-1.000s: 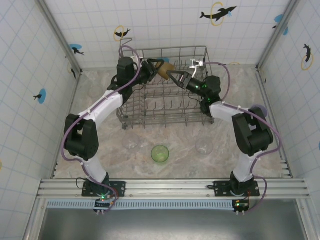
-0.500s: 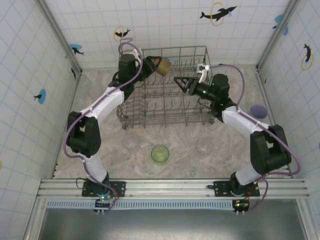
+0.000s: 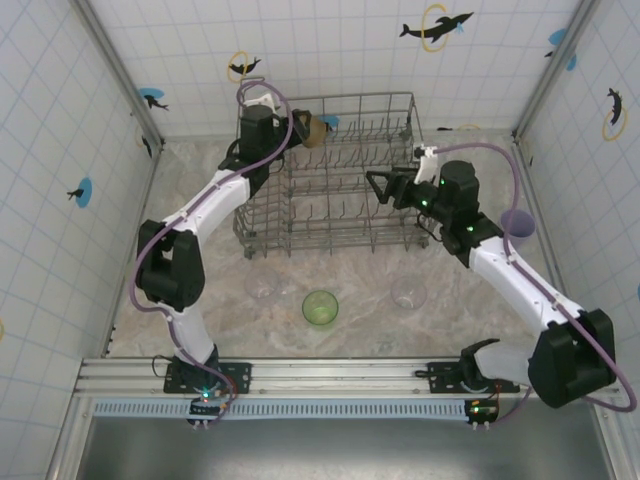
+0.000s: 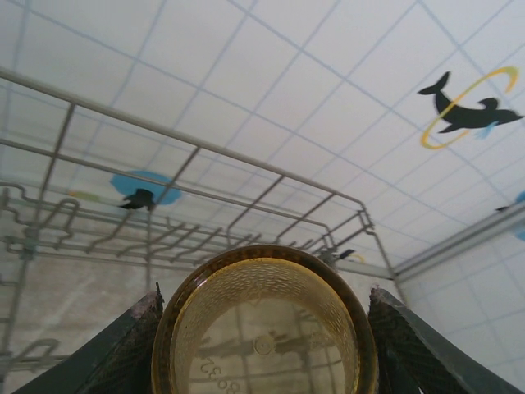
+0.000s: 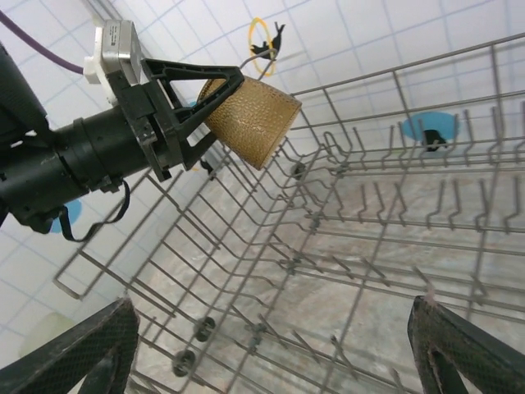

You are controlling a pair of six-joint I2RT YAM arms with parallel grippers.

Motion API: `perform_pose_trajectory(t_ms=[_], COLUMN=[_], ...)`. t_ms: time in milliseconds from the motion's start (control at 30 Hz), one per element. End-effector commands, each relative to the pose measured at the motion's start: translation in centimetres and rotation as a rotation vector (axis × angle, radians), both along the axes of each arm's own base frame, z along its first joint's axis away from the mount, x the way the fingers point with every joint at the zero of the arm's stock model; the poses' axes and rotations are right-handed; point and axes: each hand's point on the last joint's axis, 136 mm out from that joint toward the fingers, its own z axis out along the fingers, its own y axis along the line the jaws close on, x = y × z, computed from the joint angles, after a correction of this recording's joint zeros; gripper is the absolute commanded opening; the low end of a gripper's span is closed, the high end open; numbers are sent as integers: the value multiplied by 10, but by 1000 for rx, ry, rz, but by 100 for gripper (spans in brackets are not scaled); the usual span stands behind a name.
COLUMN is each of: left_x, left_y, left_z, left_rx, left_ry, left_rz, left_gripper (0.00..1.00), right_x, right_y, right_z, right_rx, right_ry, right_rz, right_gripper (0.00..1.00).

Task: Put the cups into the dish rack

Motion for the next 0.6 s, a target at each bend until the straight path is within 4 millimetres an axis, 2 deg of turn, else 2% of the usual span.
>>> perform_pose_trajectory(t_ms=[0, 167, 200, 233, 567], left_x=[14, 28, 22, 23, 35], left_y=[3, -2, -21, -24, -26], left_z=[0, -10, -12, -15, -53], left_rx=[109, 222, 239, 259, 410], left_ry=[-55, -88, -99, -104, -89], left_rz=[29, 22, -15, -21, -22], left_gripper=[0, 0, 0, 0, 0], right_x=[-11, -21, -22, -25, -25], right_y=[-17, -31, -32, -35, -43], right_z=[-17, -25, -26, -34, -40], right_rx=[-88, -118, -122, -141, -181], right_ry=[9, 9, 7, 34, 41], right_rz=[-61, -112, -118, -123, -157], right_gripper=[89, 91, 91, 91, 92])
